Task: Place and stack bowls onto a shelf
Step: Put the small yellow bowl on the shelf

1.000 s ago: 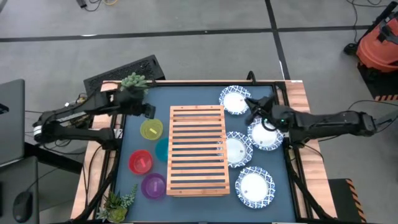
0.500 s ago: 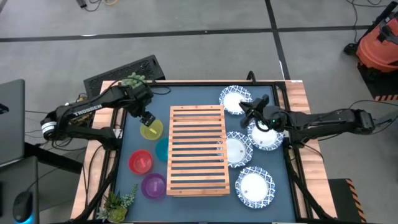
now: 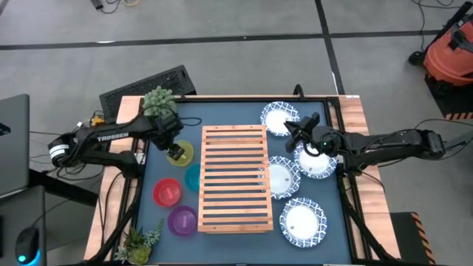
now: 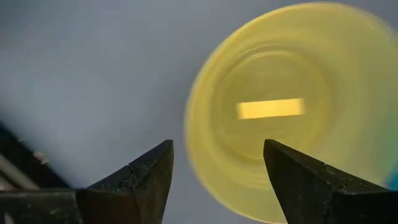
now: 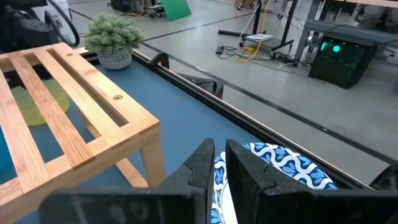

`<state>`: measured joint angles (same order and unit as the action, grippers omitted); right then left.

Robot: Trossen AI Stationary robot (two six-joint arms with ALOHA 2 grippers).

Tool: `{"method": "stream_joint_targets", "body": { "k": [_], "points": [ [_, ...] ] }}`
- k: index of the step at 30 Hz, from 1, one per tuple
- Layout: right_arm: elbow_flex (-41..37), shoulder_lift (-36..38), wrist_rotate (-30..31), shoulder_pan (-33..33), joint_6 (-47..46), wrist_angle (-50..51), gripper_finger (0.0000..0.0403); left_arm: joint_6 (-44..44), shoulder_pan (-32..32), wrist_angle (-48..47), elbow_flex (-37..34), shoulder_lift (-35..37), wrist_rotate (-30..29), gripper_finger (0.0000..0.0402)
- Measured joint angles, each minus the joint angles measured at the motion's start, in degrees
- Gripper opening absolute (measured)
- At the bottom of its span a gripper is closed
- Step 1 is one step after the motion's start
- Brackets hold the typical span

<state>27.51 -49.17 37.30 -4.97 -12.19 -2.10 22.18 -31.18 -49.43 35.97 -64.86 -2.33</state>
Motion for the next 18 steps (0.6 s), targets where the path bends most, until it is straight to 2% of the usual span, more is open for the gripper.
{"method": "stream_joint_targets", "body": {
  "k": [4, 7, 10, 15, 18],
  "points": [
    [0.0, 0.0, 0.04, 0.0, 0.0, -0.01, 0.0068, 1.02, 0.02, 1.23, -0.94, 0.0, 1.64, 0.0231],
    [0.0, 0.0, 0.08, 0.0, 0.02, -0.01, 0.0068, 2.38, 0.02, 1.5, -1.52, -0.02, 2.32, 0.0204],
    [0.0, 0.0, 0.09, 0.0, 0.02, -0.01, 0.0068, 3.29, 0.02, 1.46, -1.58, -0.02, 1.46, 0.015],
    [0.0, 0.0, 0.09, 0.0, 0.04, 0.01, 0.0068, 4.62, 0.02, 1.41, -1.58, -0.02, 0.89, 0.0029],
    [0.0, 0.0, 0.11, 0.0, 0.07, 0.01, 0.0068, 5.97, 0.02, 1.4, -1.58, -0.02, -0.07, 0.0009]
  ]
}}
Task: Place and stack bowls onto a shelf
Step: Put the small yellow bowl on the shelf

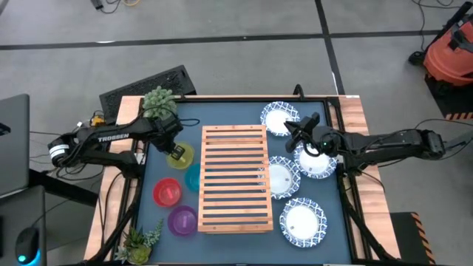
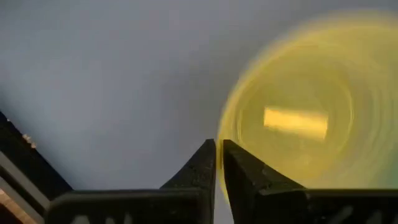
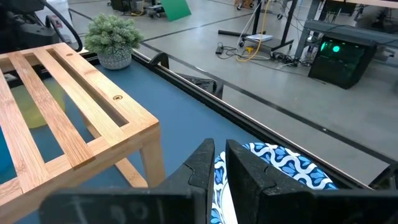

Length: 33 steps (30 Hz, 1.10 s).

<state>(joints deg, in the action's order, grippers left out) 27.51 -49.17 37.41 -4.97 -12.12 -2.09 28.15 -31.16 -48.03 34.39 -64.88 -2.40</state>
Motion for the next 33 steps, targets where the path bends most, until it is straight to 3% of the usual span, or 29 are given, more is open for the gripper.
{"method": "stream_joint_targets", "body": {
  "k": [12, 29, 33],
  "points": [
    [-0.02, 0.0, 0.03, 0.0, 0.04, 2.93, 0.0068, 11.5, 0.0, -0.75, 3.03, 0.04, 0.0, 0.0],
    [-0.02, -0.02, 0.02, 0.0, -0.23, 5.16, 0.0068, 16.09, -2.5, -20.67, 24.39, 0.04, -9.91, 0.0],
    [-0.02, 0.08, -0.41, 0.24, -10.64, 5.2, 0.0068, 16.78, -2.43, -27.46, 29.46, 0.28, -9.1, 0.0]
  ]
}}
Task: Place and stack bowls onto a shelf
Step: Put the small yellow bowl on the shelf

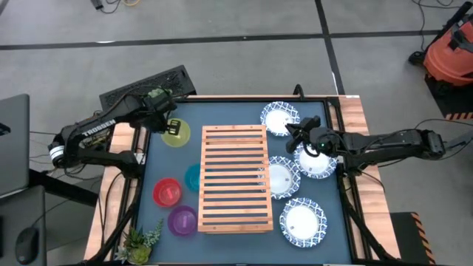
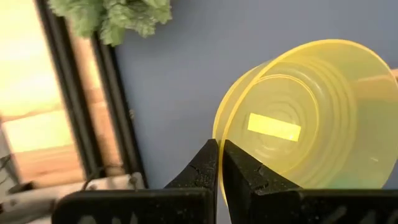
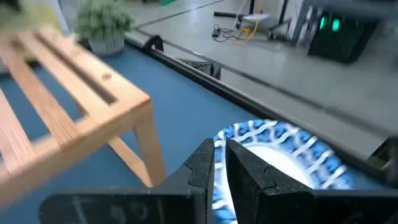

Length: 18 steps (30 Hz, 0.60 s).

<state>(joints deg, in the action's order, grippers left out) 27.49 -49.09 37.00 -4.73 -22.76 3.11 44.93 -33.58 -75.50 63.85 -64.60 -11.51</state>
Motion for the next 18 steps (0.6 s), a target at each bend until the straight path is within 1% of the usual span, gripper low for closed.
{"method": "stream_joint_targets", "body": {
  "k": [3, 5, 7, 10, 13, 15, 16, 18],
  "points": [
    [0.0, 0.03, -2.28, 0.2, -9.11, -0.04, 0.0068, -0.65, 0.03, -2.83, 2.2, 0.53, -0.76, 0.0],
    [0.0, 0.03, -5.59, 0.22, -12.97, 0.33, 0.0068, -0.7, -0.33, -3.61, 2.73, 1.37, -1.07, 0.0],
    [0.0, 0.03, -7.23, 0.13, -13.84, 1.58, 0.0068, -0.66, -0.64, -3.68, 2.8, 2.61, -1.1, 0.0],
    [0.0, 0.03, -7.17, -0.26, -12.45, 3.91, 0.0068, -0.66, -1.98, -3.62, 2.8, 3.66, -1.88, 0.0],
    [0.0, 0.03, -7.17, -1.24, -11.87, 6.35, 0.0068, 0.12, -2.93, -3.13, 2.8, 4.38, -1.23, 0.0],
    [0.0, 0.03, -7.13, -1.9, -11.85, 7.33, 0.0068, 0.33, -2.88, 0.2, 2.8, 4.59, -0.2, 0.0],
    [0.0, 0.03, -7.14, -2.33, -11.81, 7.9, 0.0068, 0.27, -2.8, 3.38, 2.8, 4.61, 0.86, 0.0],
    [0.0, -0.19, -7.13, -2.92, -11.82, 9.05, 0.0068, 0.32, -2.75, 11.49, 2.8, 4.53, 6.26, 0.0]
  ]
}}
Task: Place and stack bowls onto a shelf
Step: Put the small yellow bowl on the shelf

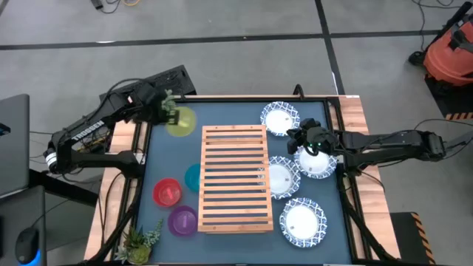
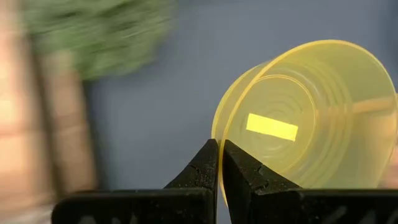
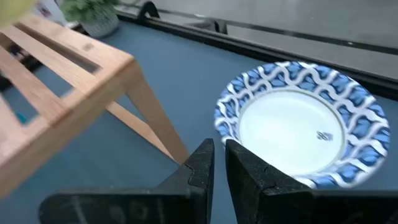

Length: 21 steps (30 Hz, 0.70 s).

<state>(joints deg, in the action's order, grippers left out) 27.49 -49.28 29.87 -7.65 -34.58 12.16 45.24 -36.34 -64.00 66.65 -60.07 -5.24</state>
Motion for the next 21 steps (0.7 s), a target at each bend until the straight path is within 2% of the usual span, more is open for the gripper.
{"method": "stream_joint_targets", "body": {
  "k": [4, 6, 15, 21],
  "points": [
    [-0.02, -0.6, -0.07, -0.78, -0.01, -0.36, 0.0068, 1.83, 0.45, 16.28, 0.0, -0.01, 12.12, 0.0],
    [-0.02, -0.63, -0.07, -0.78, 0.01, -0.4, 0.0068, 3.64, 1.41, 22.32, 0.0, -0.01, 14.31, 0.0],
    [-0.02, -2.67, -0.97, -0.75, 0.06, -0.22, 0.0068, 11.73, 11.37, 36.65, 0.19, -2.2, 15.14, 0.0],
    [-0.02, -2.58, -2.86, -0.75, 0.08, -0.41, 0.0068, 10.26, 15.12, 31.08, 8.14, -9.31, 15.29, 0.0]
  ]
}}
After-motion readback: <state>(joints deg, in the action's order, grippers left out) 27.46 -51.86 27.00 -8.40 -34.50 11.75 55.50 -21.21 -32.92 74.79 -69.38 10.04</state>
